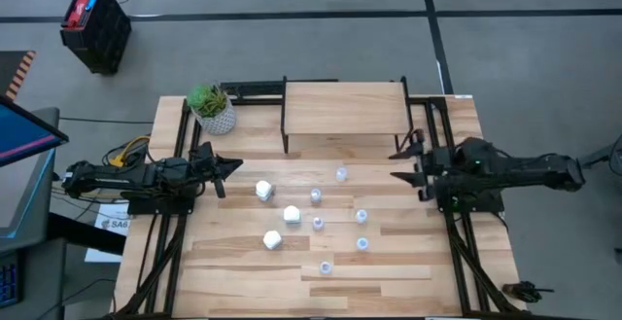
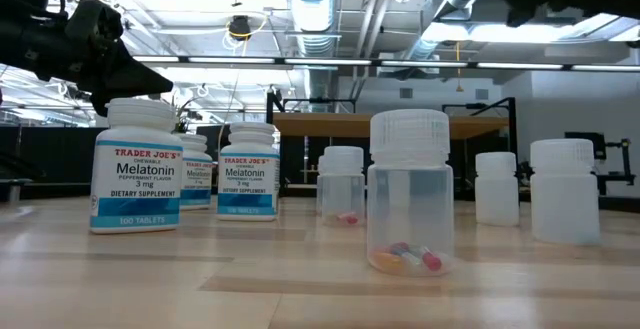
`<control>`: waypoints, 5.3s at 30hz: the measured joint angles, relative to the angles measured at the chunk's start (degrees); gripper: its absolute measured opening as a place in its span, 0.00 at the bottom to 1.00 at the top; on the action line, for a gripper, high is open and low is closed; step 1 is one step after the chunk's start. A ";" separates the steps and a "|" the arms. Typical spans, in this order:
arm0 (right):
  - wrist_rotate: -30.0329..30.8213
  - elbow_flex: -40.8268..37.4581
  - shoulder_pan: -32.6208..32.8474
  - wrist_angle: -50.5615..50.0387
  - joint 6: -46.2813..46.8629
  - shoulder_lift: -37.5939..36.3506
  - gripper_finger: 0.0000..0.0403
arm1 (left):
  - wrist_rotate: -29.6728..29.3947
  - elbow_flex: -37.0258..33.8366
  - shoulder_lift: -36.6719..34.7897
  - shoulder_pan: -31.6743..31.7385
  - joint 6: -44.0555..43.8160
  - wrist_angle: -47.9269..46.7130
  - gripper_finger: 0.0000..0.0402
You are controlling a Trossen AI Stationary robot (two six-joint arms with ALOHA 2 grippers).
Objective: Pick and place medicine bottles onto shelf by color
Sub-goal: Put the top small white pill bottle on the shelf
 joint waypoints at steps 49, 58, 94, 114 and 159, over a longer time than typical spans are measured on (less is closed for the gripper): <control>5.33 41.89 -6.45 -41.88 -10.17 67.68 0.58 | 0.04 -0.02 1.23 -0.02 1.15 -0.06 0.00; 6.43 41.99 -6.45 -41.76 -9.91 69.00 0.58 | -0.04 -0.02 1.62 -0.01 1.15 -0.03 0.00; 7.37 44.95 -6.43 -44.50 -7.12 75.14 0.43 | -0.59 -0.02 2.63 -0.02 2.68 0.04 0.00; 4.38 44.95 -6.96 -56.75 3.35 52.92 0.37 | -0.53 -0.02 3.13 -0.02 1.98 0.04 0.00; 10.16 69.34 -46.25 -75.41 -5.32 65.80 0.44 | -0.57 -0.04 3.37 -0.02 2.09 0.27 0.00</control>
